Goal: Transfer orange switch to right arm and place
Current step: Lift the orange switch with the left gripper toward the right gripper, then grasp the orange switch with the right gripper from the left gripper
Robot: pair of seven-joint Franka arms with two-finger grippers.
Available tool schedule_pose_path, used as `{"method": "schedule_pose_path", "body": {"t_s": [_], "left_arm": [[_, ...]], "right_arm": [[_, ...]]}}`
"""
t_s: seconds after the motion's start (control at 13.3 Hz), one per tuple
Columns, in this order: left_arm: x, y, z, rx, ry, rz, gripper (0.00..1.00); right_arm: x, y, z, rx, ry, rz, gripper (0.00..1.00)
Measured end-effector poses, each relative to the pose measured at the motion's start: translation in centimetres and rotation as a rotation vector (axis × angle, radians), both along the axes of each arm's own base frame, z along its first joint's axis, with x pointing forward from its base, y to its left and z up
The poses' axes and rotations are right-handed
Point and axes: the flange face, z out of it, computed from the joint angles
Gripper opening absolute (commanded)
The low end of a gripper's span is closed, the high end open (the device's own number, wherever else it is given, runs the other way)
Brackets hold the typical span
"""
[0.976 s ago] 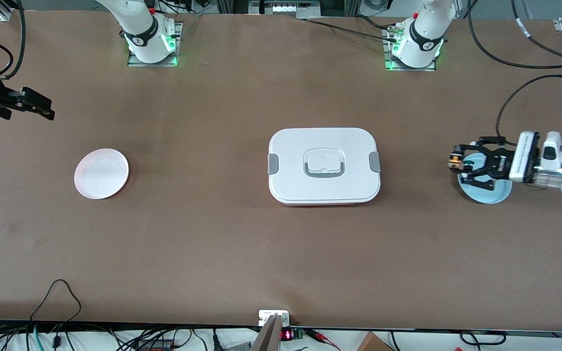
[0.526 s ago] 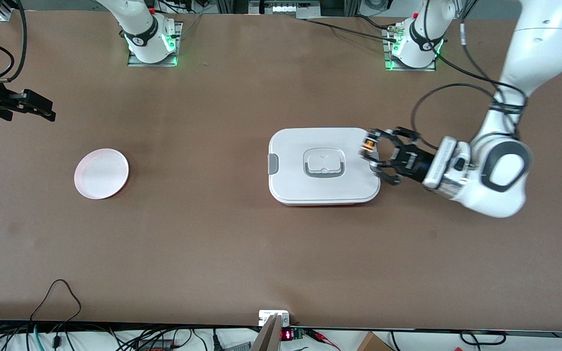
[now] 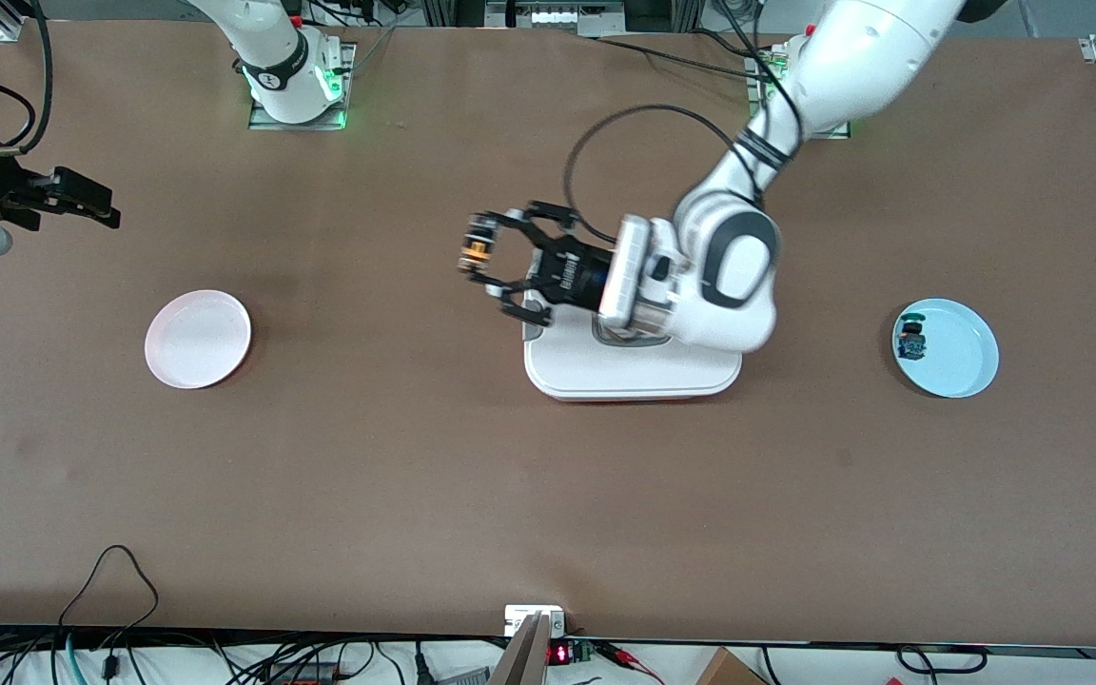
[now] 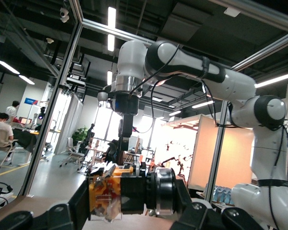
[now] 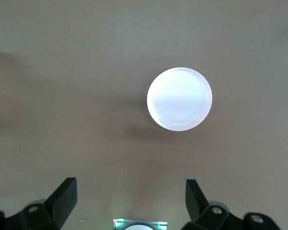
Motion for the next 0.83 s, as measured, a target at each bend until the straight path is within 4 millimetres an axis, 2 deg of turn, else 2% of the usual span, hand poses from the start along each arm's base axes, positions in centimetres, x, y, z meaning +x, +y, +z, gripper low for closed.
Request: {"method": "schedule_pose_path", "body": {"t_s": [0.3, 0.45, 0.6, 0.83], "left_arm": [[-4.4, -7.6, 3.7, 0.114, 0.024, 0.15, 0.0], [-6.5, -10.3, 5.5, 0.151, 0.034, 0.203, 0.0], [-7.3, -11.5, 7.1, 0.15, 0.039, 0.228, 0.0], [-8.0, -12.3, 8.5, 0.178, 0.041, 0.27, 0.0]], "right_arm": [[0.2, 1.8, -0.2, 0.176, 0.009, -0.016, 1.0], [0.6, 3.0, -0.9, 0.276, 0.028, -0.025, 1.0], [1.3, 4.2, -2.0, 0.416, 0.058, -0.047, 1.0], [2.3, 5.1, -4.3, 0.694, 0.167, -0.106, 1.0]]}}
